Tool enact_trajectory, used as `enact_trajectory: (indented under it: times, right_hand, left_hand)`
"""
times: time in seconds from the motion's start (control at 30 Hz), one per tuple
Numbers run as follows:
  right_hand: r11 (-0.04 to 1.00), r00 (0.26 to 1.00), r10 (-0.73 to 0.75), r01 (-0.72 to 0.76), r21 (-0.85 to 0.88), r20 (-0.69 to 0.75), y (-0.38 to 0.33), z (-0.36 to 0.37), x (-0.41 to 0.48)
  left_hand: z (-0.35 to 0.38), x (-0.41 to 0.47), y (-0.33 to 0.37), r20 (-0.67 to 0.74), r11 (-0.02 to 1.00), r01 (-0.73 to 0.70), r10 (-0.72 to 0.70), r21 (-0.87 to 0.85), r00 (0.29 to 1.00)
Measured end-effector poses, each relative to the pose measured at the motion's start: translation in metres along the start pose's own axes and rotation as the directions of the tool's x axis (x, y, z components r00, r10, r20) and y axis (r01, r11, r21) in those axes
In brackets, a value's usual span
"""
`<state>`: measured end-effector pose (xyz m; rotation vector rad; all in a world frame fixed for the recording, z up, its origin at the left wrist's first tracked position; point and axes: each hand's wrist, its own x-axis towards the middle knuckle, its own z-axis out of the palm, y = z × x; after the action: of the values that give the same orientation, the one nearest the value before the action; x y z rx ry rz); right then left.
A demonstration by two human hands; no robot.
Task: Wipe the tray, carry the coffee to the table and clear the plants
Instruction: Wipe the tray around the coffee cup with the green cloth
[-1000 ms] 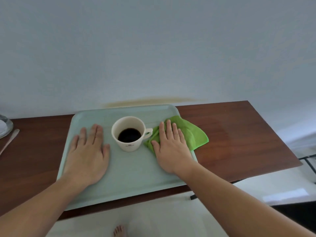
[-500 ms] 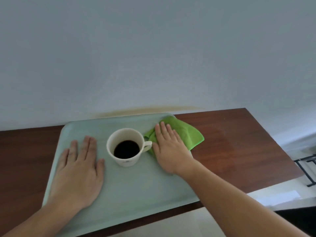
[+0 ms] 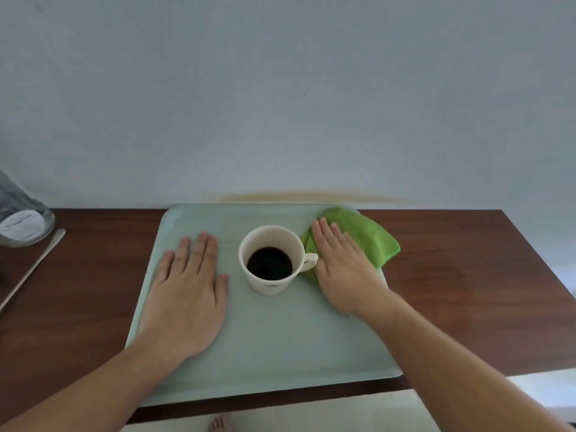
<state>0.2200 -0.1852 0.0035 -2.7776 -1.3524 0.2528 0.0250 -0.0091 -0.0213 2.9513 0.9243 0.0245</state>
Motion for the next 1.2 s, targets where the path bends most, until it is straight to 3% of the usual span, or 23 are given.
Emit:
enact_trajectory:
  times: [0.17, 0.33, 0.6, 0.7, 0.87, 0.97, 1.07, 1.2]
  right_hand:
    - [0.996, 0.996, 0.084, -0.085, 0.041, 0.035, -0.004, -0.001, -0.013]
    - [0.995, 1.0, -0.006, 0.007, 0.097, -0.009, -0.04, 0.015, -0.11]
    - [0.995, 0.995, 0.102, -0.103, 0.009, 0.016, -0.002, -0.007, 0.0]
    - [0.984, 0.985, 0.168, -0.17, 0.058, 0.037, -0.006, -0.001, -0.017]
    - [0.986, 0.995, 0.101, -0.099, 0.131, -0.008, -0.056, 0.014, -0.113]
    - [0.99, 0.995, 0.092, -0.096, 0.104, 0.039, -0.058, 0.017, -0.095]
    - [0.992, 0.995, 0.087, -0.083, 0.099, -0.041, -0.048, 0.018, -0.053]
    - [0.993, 0.997, 0.066, -0.063, 0.098, -0.032, -0.026, 0.011, -0.011]
  left_hand:
    - [0.003, 0.003, 0.0, -0.019, 0.999, 0.032, -0.032, -0.025, 0.999]
    - [0.004, 0.002, 0.0, -0.017, 0.999, 0.042, -0.042, -0.025, 0.999]
    - [0.003, 0.002, 0.003, -0.015, 1.0, 0.024, -0.024, -0.01, 1.0]
    - [0.003, 0.004, 0.002, -0.027, 0.999, 0.029, -0.03, -0.029, 0.999]
    - [0.004, 0.003, 0.001, -0.027, 0.999, 0.035, -0.035, -0.025, 0.999]
    - [0.004, 0.004, -0.001, -0.029, 1.0, 0.006, -0.007, -0.019, 1.0]
    - [0.003, 0.002, -0.002, -0.032, 1.0, 0.017, -0.017, -0.014, 0.999]
    - [0.003, 0.002, 0.002, -0.027, 1.0, 0.012, -0.013, -0.02, 1.0]
